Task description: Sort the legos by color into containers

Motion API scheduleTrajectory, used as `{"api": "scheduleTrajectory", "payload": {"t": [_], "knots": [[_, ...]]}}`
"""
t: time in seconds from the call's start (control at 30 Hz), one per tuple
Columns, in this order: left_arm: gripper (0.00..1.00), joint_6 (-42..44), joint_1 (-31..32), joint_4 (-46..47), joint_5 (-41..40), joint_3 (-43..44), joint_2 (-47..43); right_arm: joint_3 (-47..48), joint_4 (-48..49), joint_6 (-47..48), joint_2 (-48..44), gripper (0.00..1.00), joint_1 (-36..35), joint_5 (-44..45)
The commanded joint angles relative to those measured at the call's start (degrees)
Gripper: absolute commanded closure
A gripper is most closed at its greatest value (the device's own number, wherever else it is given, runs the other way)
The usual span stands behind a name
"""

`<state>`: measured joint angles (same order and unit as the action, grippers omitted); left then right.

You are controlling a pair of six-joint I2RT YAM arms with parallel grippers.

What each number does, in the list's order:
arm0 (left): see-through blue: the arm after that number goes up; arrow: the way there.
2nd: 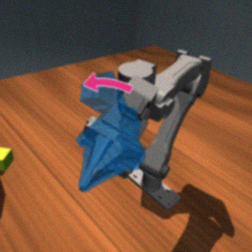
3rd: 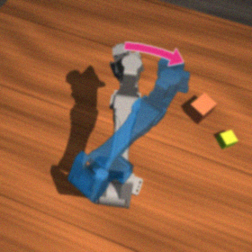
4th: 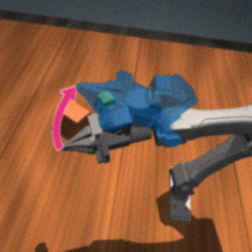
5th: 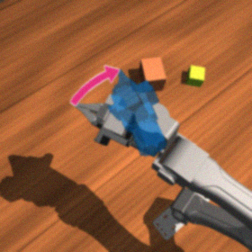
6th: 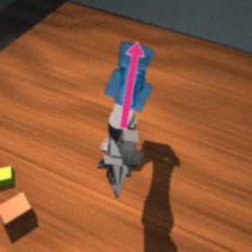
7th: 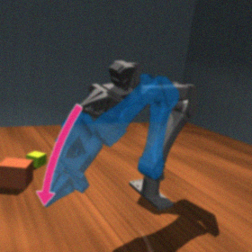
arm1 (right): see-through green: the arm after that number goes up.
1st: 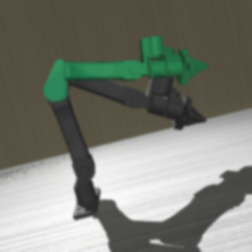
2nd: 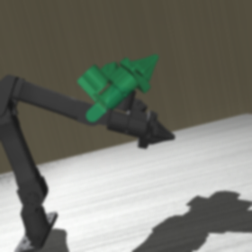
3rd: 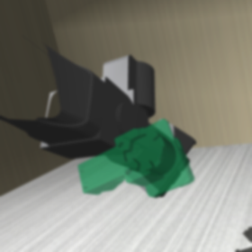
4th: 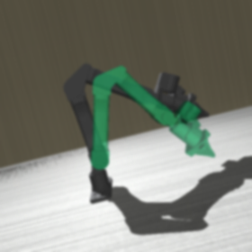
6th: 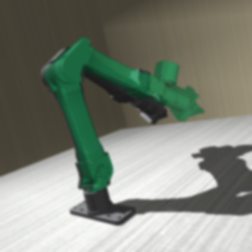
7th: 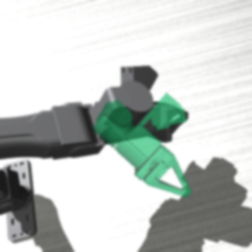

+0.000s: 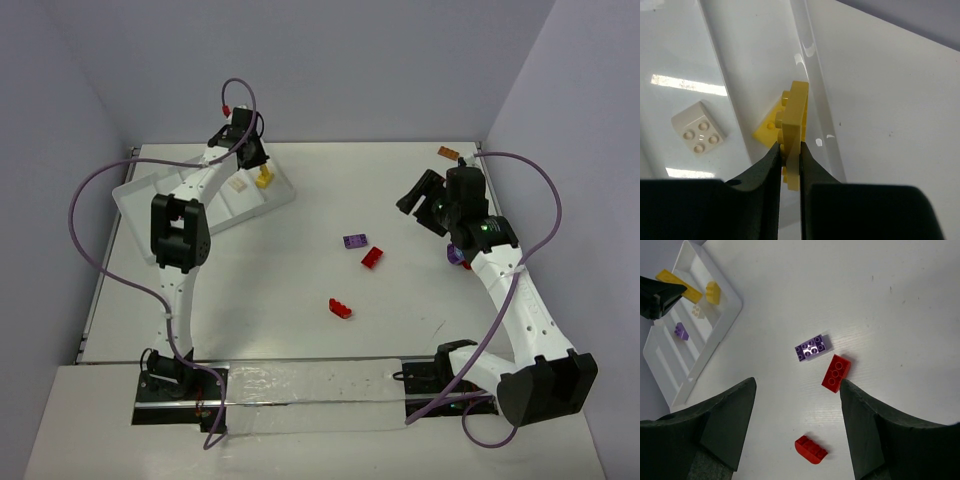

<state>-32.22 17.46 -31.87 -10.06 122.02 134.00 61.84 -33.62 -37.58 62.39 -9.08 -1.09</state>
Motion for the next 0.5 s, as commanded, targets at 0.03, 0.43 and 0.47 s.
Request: {"api": "scheduleTrajectory", "payload": {"t": [0.03,0.43,0.47], "knots": [[1.00,1.3,-0.2,-1.0,0.5,3.8,3.0,1.7,-0.5,1.3,-1.7,0.25,0.1,1.3],[0.36,2.2,-1.0,-0.3,3.5,3.3,3.1,1.7,-0.6,0.6,-1.7,0.24,0.1,1.4],[0.32,2.4,-1.1,-0.3,3.7,3.3,3.1,1.7,-0.7,0.5,-1.8,0.24,0.1,1.3]]}}
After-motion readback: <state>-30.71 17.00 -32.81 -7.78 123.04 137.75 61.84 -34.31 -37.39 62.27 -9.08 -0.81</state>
